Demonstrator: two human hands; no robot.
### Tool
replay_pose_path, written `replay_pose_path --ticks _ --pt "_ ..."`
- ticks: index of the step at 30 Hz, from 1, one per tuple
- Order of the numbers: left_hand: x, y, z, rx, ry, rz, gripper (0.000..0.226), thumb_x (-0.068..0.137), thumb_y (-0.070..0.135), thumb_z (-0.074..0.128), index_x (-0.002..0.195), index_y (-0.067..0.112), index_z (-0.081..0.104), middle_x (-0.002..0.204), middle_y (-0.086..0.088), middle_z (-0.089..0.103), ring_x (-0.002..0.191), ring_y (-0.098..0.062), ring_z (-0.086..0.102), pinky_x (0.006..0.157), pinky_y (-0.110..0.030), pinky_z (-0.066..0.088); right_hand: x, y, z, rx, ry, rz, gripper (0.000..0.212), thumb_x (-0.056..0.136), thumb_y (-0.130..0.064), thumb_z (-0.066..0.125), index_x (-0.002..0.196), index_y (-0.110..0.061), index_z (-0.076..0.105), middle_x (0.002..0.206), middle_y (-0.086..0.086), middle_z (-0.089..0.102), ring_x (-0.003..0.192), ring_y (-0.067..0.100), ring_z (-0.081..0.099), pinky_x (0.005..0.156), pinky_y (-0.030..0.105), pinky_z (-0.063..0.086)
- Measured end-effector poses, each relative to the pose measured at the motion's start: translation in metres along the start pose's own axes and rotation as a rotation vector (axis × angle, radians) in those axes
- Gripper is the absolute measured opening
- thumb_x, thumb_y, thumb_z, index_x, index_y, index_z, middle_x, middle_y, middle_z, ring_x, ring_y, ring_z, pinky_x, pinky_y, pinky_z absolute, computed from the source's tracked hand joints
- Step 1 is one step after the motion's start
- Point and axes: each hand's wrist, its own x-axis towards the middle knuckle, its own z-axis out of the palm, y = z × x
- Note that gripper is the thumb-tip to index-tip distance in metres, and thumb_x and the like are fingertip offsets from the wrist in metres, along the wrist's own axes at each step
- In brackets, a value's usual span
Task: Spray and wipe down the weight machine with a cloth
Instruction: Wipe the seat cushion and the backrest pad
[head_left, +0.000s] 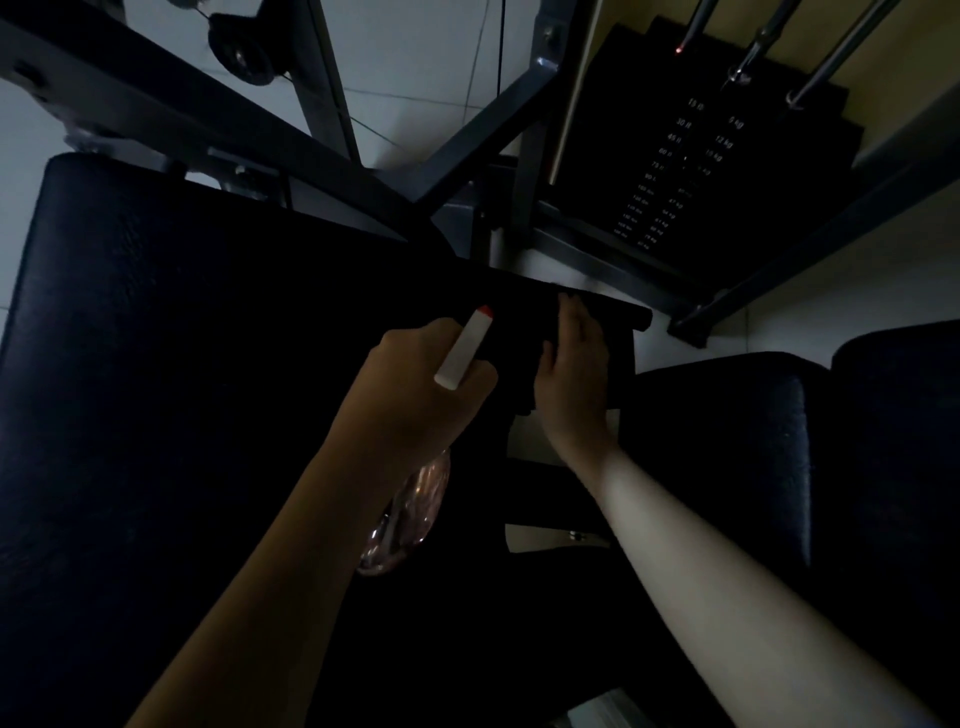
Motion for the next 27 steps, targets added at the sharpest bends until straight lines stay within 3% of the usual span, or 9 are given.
replay_pose_path --ticks 3,5,7,10,12,17,20,24,27 --pt "0.0 0.002 0.004 0.068 -0.035 -0.013 0.025 0.07 0.037 0.048 0.072 0.013 0.054 0.067 -0.006 0.06 0.057 -0.025 0.059 0.053 -0.035 0.048 -0.023 -0.005 -0.017 0.04 -0.188 -0.104 0.053 0.087 0.002 0.05 0.139 -0.004 0.041 0.14 0.019 0.042 0.131 0.03 0.039 0.11 0.037 0.032" --pt "-0.001 0.005 0.007 0.098 -0.079 -0.008 0.026 0.075 0.037 0.051 0.079 0.011 0.056 0.071 -0.007 0.061 0.061 -0.026 0.06 0.056 -0.036 0.049 -0.023 -0.009 -0.036 0.127 -0.306 -0.085 0.049 0.09 0.002 0.047 0.138 -0.006 0.043 0.137 0.01 0.046 0.129 0.021 0.039 0.106 0.02 0.026" --pt "-0.002 0.008 0.01 0.093 -0.127 -0.01 0.022 0.084 0.032 0.054 0.085 0.01 0.057 0.074 -0.007 0.062 0.063 -0.024 0.061 0.056 -0.036 0.049 -0.018 -0.012 -0.056 0.241 -0.429 0.073 0.043 0.093 -0.001 0.046 0.135 -0.009 0.047 0.124 -0.001 0.05 0.122 0.008 0.041 0.096 0.01 0.025" --pt "-0.003 0.009 0.012 0.059 -0.171 -0.041 0.008 0.087 0.02 0.058 0.084 0.013 0.056 0.078 -0.009 0.063 0.063 -0.024 0.059 0.058 -0.035 0.046 -0.014 -0.012 -0.082 0.433 -0.378 0.401 0.041 0.093 -0.007 0.052 0.133 -0.014 0.051 0.12 0.002 0.057 0.115 0.015 0.052 0.092 0.02 0.038" --pt "-0.007 0.009 0.013 0.088 -0.175 0.008 0.012 0.085 0.021 0.059 0.076 0.021 0.052 0.074 -0.005 0.06 0.062 -0.024 0.059 0.057 -0.035 0.045 -0.017 -0.012 -0.102 0.4 -0.325 0.458 0.043 0.092 -0.01 0.053 0.134 -0.019 0.049 0.119 0.0 0.058 0.106 0.013 0.055 0.083 0.02 0.041" --pt "-0.023 0.02 0.013 0.148 -0.271 0.074 0.036 0.073 0.036 0.048 0.095 0.011 0.059 0.086 -0.01 0.064 0.078 -0.034 0.063 0.07 -0.044 0.054 -0.037 -0.016 -0.153 0.072 -0.267 0.249 0.043 0.092 -0.012 0.053 0.134 -0.017 0.048 0.125 0.006 0.055 0.116 0.021 0.051 0.095 0.029 0.043" --pt "-0.037 0.021 0.02 0.219 -0.308 0.188 0.035 0.087 0.03 0.055 0.118 0.014 0.059 0.099 -0.002 0.062 0.092 -0.023 0.062 0.078 -0.034 0.05 -0.049 -0.016 -0.171 -0.219 -0.235 0.023 0.045 0.09 -0.008 0.053 0.135 -0.01 0.047 0.133 0.009 0.052 0.124 0.027 0.04 0.104 0.036 0.034" --pt "-0.063 0.013 0.039 0.295 -0.227 0.349 0.044 0.095 0.025 0.052 0.136 0.007 0.051 0.12 -0.01 0.061 0.114 -0.027 0.056 0.097 -0.022 0.038 -0.053 -0.016 -0.19 -0.308 -0.161 -0.007 0.046 0.089 -0.006 0.054 0.134 -0.008 0.048 0.133 0.011 0.052 0.123 0.03 0.039 0.103 0.037 0.034" --pt "-0.076 0.011 0.053 0.172 -0.284 0.233 0.041 0.096 0.025 0.052 0.136 0.012 0.052 0.113 -0.011 0.064 0.105 -0.027 0.059 0.087 -0.024 0.039 -0.053 -0.016 -0.199 -0.323 -0.132 -0.007 0.046 0.089 -0.006 0.055 0.134 -0.008 0.049 0.133 0.012 0.053 0.121 0.032 0.04 0.101 0.039 0.035"
